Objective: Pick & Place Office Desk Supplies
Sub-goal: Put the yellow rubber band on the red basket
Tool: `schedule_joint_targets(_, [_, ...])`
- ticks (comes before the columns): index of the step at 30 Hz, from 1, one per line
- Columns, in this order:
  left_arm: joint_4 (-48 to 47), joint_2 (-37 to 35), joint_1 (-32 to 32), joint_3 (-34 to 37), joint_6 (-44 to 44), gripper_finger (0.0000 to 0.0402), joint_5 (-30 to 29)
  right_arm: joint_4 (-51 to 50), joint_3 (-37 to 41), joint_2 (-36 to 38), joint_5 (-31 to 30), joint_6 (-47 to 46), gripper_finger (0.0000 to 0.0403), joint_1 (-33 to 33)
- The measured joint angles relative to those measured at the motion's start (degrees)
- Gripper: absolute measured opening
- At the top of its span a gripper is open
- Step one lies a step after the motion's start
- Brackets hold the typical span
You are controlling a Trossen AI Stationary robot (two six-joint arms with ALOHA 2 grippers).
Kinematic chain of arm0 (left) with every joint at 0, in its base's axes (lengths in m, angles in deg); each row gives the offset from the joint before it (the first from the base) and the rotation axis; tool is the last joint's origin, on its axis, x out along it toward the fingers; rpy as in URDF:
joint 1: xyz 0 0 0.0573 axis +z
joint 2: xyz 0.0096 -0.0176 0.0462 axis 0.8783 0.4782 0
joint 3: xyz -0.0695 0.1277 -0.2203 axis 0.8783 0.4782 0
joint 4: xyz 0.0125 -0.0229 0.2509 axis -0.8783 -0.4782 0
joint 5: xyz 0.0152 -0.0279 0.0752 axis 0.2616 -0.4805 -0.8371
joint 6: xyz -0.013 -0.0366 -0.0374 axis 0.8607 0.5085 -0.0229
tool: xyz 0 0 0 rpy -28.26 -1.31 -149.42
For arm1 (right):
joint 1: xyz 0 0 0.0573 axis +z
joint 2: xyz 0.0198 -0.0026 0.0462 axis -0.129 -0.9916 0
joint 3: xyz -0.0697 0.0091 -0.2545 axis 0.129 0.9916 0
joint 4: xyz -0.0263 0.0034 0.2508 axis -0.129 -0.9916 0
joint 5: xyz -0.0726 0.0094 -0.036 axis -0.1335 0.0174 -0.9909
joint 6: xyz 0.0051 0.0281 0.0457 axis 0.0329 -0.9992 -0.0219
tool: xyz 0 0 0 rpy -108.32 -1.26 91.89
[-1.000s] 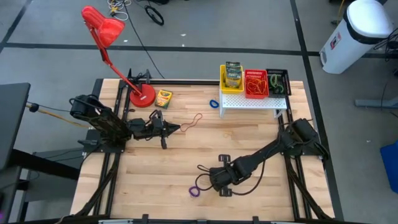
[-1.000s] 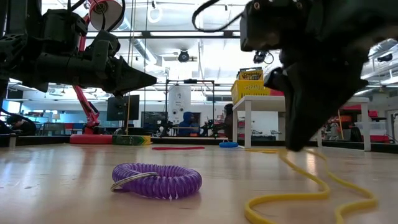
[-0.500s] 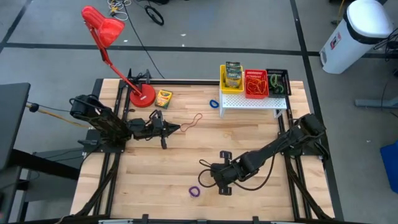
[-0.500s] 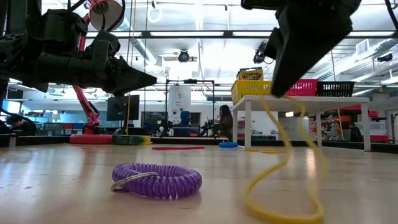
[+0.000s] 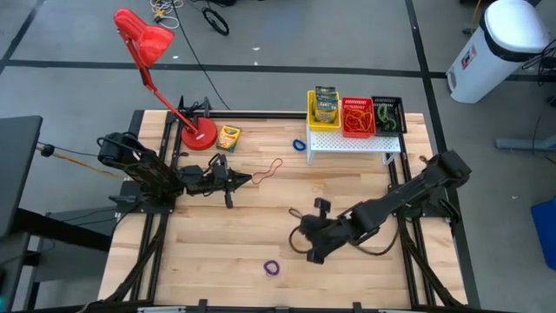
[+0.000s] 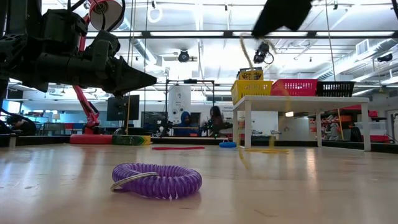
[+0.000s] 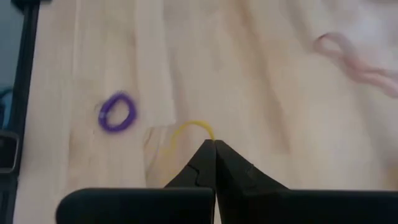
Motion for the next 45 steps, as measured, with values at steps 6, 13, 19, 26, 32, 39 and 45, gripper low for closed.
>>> schedule_joint_targets(6, [0.00,0.00,-0.02,0.00,0.00,0.0028,-0.02,-5.58,-0.02,8.11,-7.68,0.17,0.0000,-2.08])
schedule_joint_targets(13, [0.00,0.00,-0.01,0.00,0.00,0.0028,0.00,-11.60,-0.02,20.24,-15.39,1.26,0.0000,-9.28])
schedule_joint_targets(19, [0.01,0.00,-0.02,0.00,0.00,0.0028,0.00,-12.33,-0.07,29.50,-24.16,6.61,0.0000,-18.71])
schedule_joint_targets(26, [0.02,0.00,0.00,0.00,-0.01,0.0028,-0.02,-14.57,-0.07,35.51,-26.90,15.07,0.0000,-34.63])
schedule_joint_targets(32, [0.00,0.00,0.00,0.00,0.00,0.0028,-0.02,-15.08,0.88,35.58,-25.18,19.09,0.0000,-47.76])
schedule_joint_targets(39, [0.02,0.00,-0.02,0.00,0.00,0.0028,-0.02,-13.07,7.50,35.45,-16.57,17.46,0.0000,-56.45])
schedule_joint_targets(45, [0.02,0.00,-0.01,-0.01,0.00,0.0028,-0.02,-9.54,14.18,35.41,-11.63,16.06,0.0015,-59.15])
